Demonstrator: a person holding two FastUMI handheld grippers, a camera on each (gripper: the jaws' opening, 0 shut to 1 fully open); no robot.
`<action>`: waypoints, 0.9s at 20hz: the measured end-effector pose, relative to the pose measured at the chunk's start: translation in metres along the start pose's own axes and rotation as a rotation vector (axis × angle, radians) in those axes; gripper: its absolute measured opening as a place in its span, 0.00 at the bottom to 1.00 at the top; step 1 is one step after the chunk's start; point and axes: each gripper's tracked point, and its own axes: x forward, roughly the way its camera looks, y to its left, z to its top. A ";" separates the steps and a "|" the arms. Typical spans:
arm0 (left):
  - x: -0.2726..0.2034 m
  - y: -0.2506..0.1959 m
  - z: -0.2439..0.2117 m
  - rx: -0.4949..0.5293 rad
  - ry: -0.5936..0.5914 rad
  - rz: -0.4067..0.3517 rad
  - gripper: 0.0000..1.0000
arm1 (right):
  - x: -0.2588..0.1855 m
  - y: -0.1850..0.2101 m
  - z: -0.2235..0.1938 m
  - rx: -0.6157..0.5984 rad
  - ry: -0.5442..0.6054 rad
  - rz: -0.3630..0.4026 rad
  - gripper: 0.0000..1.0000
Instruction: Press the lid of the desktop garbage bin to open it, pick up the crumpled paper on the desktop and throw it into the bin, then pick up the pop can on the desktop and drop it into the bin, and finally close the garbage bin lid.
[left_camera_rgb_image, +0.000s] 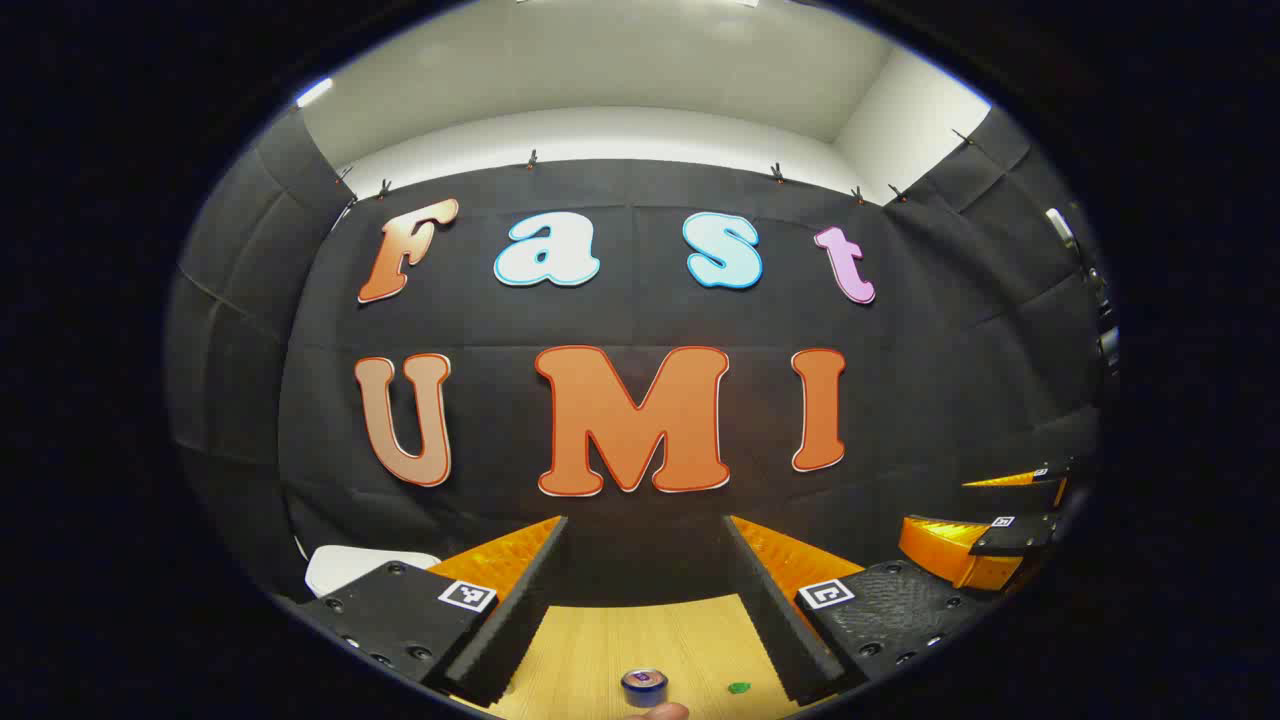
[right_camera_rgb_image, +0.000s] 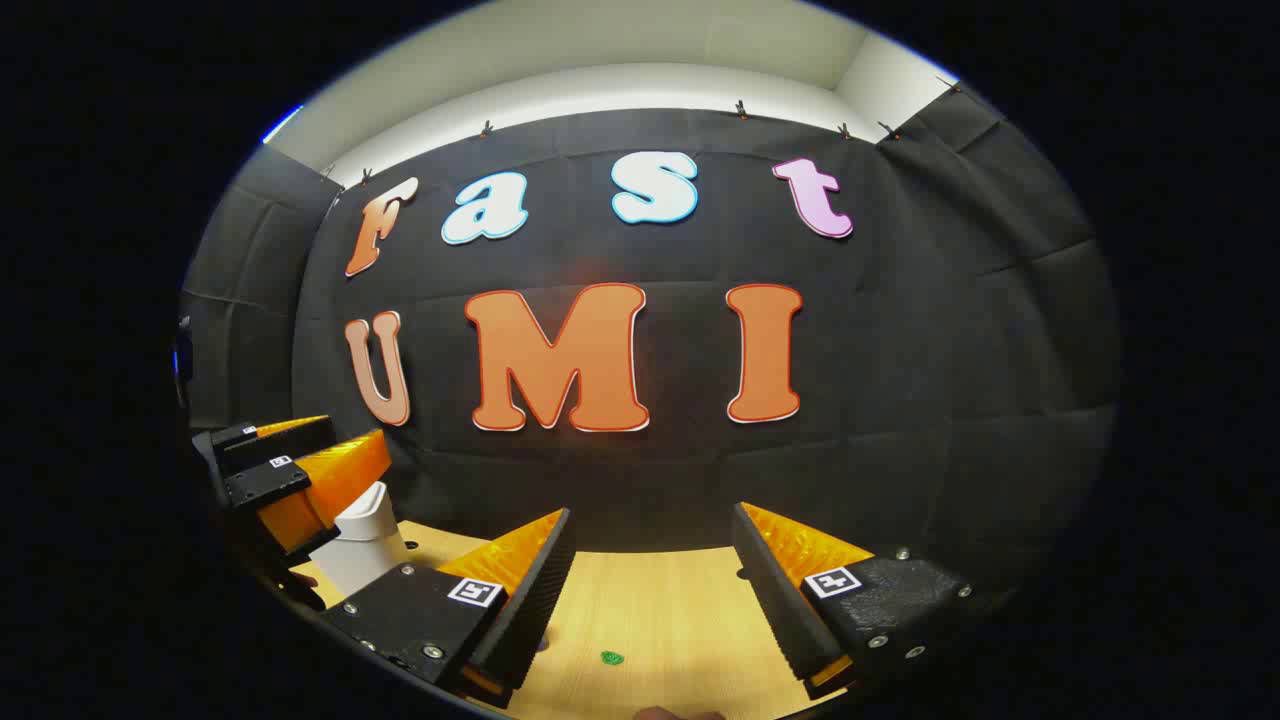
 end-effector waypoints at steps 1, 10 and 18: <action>0.001 0.002 -0.002 -0.019 0.013 -0.001 0.93 | 0.001 0.001 0.001 -0.002 -0.001 0.008 0.93; -0.012 -0.002 -0.020 -0.085 0.086 0.102 0.94 | 0.001 0.005 -0.013 0.002 0.016 0.056 0.94; -0.008 -0.006 -0.030 -0.023 0.094 0.111 0.94 | 0.011 0.010 -0.023 0.017 0.043 0.051 0.94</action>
